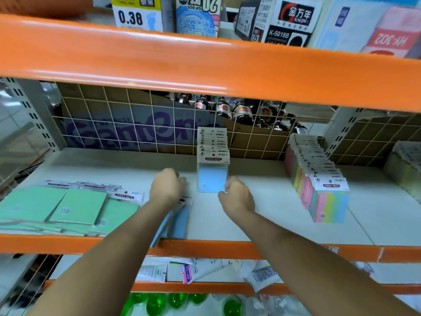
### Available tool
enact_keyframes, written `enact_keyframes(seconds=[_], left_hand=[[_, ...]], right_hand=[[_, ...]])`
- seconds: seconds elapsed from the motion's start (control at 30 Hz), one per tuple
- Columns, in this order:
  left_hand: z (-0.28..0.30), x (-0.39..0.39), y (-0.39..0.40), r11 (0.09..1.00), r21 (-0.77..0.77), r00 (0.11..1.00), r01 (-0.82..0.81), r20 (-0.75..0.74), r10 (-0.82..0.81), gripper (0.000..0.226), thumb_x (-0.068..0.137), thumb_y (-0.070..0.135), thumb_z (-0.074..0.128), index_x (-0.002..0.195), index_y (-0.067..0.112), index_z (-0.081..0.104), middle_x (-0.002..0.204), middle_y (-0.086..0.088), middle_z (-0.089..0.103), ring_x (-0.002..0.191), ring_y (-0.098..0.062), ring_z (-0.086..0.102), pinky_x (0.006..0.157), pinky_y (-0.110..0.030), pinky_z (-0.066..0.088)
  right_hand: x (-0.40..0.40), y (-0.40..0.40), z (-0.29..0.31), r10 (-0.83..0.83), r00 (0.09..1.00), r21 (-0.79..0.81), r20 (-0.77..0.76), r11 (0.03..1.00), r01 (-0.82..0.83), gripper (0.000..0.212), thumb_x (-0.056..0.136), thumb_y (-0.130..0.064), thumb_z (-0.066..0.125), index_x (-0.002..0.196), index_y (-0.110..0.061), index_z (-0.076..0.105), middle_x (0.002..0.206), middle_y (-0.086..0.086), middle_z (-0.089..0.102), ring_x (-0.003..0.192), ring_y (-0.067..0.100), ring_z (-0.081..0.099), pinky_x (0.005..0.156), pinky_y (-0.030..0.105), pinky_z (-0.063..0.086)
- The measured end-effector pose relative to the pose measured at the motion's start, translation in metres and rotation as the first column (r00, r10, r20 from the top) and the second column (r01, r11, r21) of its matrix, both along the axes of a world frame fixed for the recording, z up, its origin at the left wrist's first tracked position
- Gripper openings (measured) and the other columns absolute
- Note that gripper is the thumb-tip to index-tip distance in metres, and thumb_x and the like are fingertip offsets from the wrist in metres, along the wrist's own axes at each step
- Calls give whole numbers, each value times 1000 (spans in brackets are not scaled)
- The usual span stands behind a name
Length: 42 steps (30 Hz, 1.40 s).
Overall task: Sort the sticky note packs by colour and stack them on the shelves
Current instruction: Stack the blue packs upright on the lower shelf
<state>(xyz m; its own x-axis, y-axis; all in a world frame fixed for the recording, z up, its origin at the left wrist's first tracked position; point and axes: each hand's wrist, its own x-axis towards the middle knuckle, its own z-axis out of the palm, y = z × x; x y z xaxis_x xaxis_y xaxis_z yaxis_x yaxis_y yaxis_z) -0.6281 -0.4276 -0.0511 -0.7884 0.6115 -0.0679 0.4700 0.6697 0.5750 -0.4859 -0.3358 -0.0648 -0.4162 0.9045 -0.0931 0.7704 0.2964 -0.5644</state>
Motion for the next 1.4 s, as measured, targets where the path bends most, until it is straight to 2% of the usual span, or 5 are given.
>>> enact_keyframes(seconds=[0.27, 0.53, 0.7, 0.9, 1.4], left_hand=[[14, -8, -38, 937, -347, 987, -47, -159, -9, 11, 86, 25, 55, 87, 14, 56, 97, -10, 63, 93, -30, 57, 67, -28, 40], [12, -5, -65, 869, -488, 995, -82, -95, 41, 30, 89, 28, 47, 114, 14, 57, 121, -9, 60, 107, -27, 58, 82, -30, 44], [13, 2, -69, 886, -454, 995, -91, -71, 66, 28, 90, 24, 46, 112, 12, 59, 122, -10, 60, 105, -27, 58, 86, -32, 47], [18, 13, -61, 901, -420, 992, -109, -103, 72, 36, 90, 27, 44, 121, 12, 55, 126, -11, 54, 110, -29, 57, 89, -34, 45], [15, 62, 4, 988, 119, 987, -94, 138, 77, 38, 83, 21, 66, 107, 8, 40, 115, -12, 54, 104, -33, 55, 84, -40, 46]], right_hand=[[-22, -51, 11, 233, 964, -242, -131, 935, -259, 17, 83, -18, 62, 66, -19, 60, 81, 7, 69, 81, 26, 65, 75, 33, 55], [-39, -92, 7, 311, 949, -445, -50, 844, -300, 39, 72, -48, 74, 73, -11, 62, 75, 13, 72, 66, 24, 70, 66, 32, 56], [-43, -97, 2, 311, 950, -434, -33, 852, -294, 38, 73, -45, 77, 83, -9, 66, 62, 6, 63, 47, 14, 57, 54, 25, 51], [-39, -92, 3, 317, 948, -222, 25, 926, -304, 28, 78, -42, 71, 78, -18, 57, 102, 13, 68, 80, 27, 56, 45, 23, 27], [9, -24, 27, 170, 984, 15, -61, 985, -169, 24, 86, -22, 63, 99, -17, 44, 98, 14, 63, 93, 35, 58, 71, 35, 45]])
